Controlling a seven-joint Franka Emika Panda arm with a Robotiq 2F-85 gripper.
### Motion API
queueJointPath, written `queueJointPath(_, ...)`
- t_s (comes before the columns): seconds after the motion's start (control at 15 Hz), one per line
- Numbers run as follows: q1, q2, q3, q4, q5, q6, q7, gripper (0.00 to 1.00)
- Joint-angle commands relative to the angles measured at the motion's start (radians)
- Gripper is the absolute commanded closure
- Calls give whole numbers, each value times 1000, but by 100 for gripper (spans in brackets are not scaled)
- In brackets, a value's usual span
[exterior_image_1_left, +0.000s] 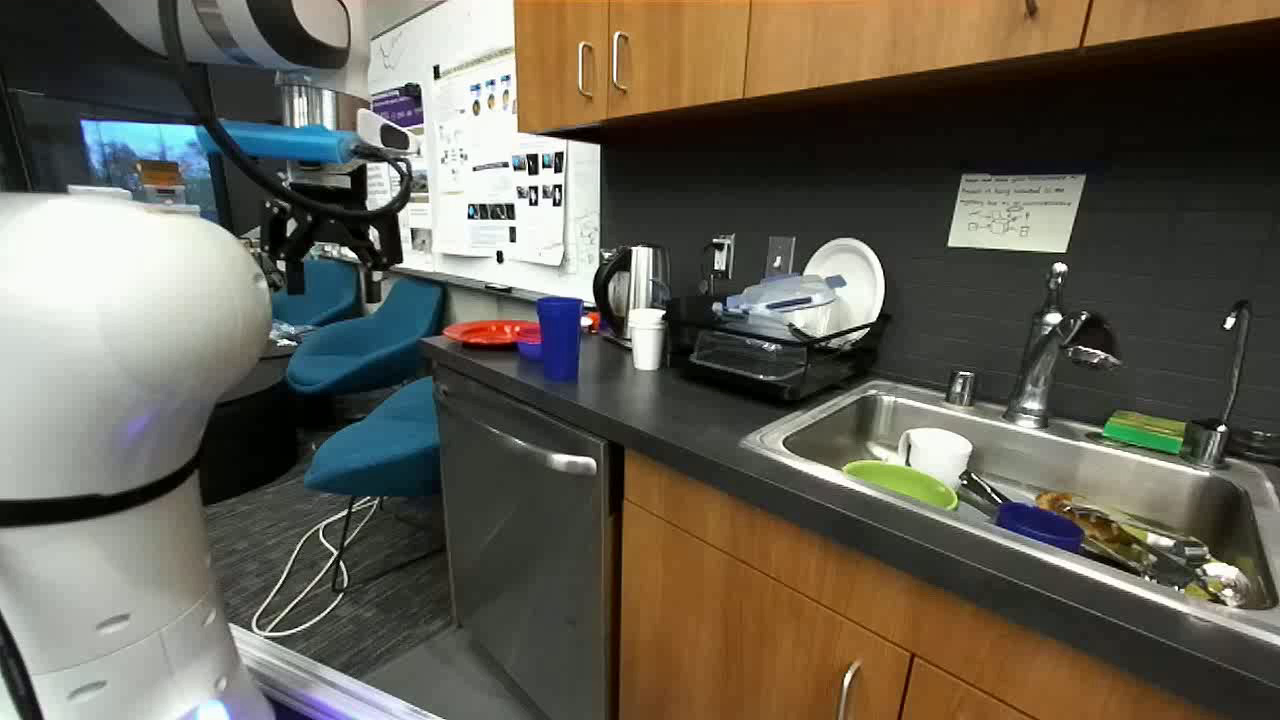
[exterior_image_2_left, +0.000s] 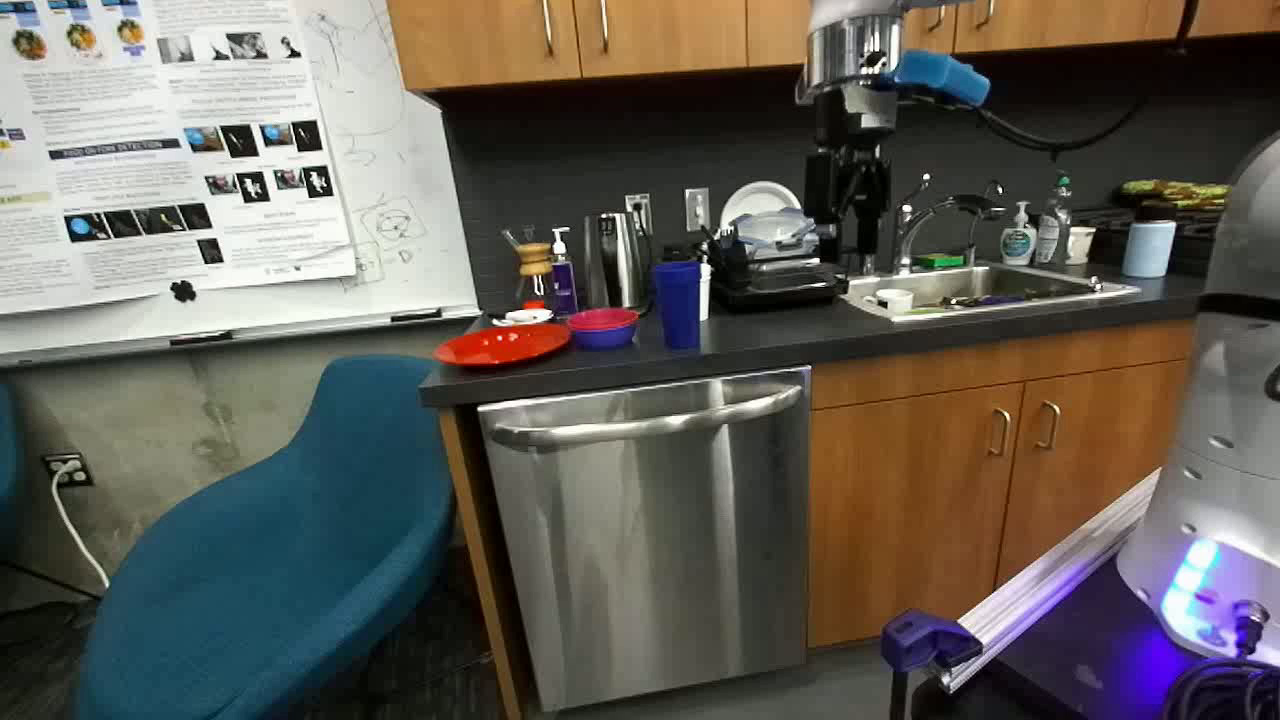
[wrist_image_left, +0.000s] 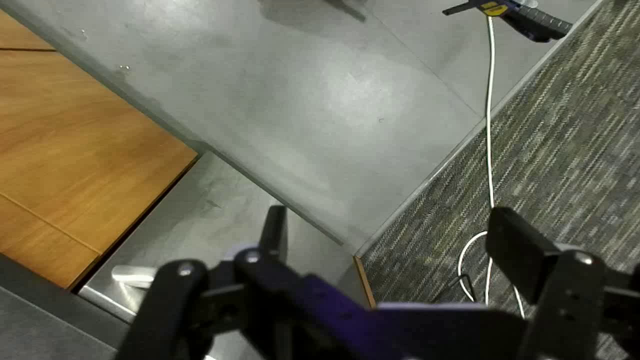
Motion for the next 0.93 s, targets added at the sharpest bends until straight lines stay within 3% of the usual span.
queueJointPath(0.0, -12, 0, 10, 2, 7, -3, -6, 0)
queueJointPath(0.87, -8, -2, 14, -27, 5, -7, -20, 0)
